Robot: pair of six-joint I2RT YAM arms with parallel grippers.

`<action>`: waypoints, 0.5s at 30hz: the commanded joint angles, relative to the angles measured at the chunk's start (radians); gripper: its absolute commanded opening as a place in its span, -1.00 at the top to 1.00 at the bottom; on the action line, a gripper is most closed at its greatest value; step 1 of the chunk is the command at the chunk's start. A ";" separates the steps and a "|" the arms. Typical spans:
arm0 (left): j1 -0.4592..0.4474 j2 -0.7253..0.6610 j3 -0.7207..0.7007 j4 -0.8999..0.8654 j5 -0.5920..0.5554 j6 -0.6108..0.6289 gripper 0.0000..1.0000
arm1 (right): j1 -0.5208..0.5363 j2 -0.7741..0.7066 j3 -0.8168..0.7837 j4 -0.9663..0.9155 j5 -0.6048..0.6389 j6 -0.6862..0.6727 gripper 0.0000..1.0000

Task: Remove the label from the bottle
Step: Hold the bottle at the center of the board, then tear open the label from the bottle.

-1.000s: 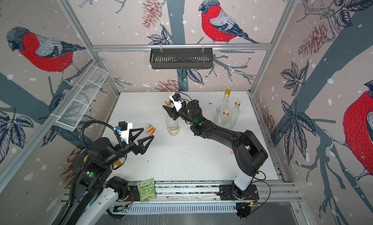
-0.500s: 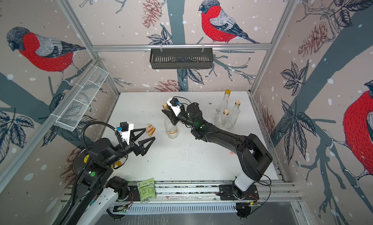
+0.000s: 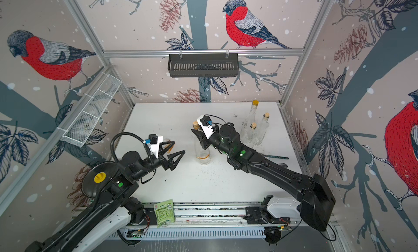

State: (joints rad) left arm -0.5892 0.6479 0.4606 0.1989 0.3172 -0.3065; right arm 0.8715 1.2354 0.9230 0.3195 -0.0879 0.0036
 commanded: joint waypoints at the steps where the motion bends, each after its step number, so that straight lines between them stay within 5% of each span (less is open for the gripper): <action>1: -0.068 0.036 0.002 0.086 -0.200 0.070 -0.97 | 0.007 -0.064 -0.021 0.031 0.048 0.035 1.00; 9: -0.155 0.073 -0.228 0.388 -0.175 0.161 -0.95 | 0.011 -0.143 -0.100 0.084 0.068 0.058 1.00; 15: -0.174 0.023 -0.301 0.381 -0.138 0.267 -0.93 | 0.027 -0.181 -0.202 0.249 0.080 0.054 1.00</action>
State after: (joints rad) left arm -0.7563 0.6891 0.1776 0.4915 0.1555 -0.1230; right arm 0.8955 1.0714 0.7357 0.3641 -0.0246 0.0490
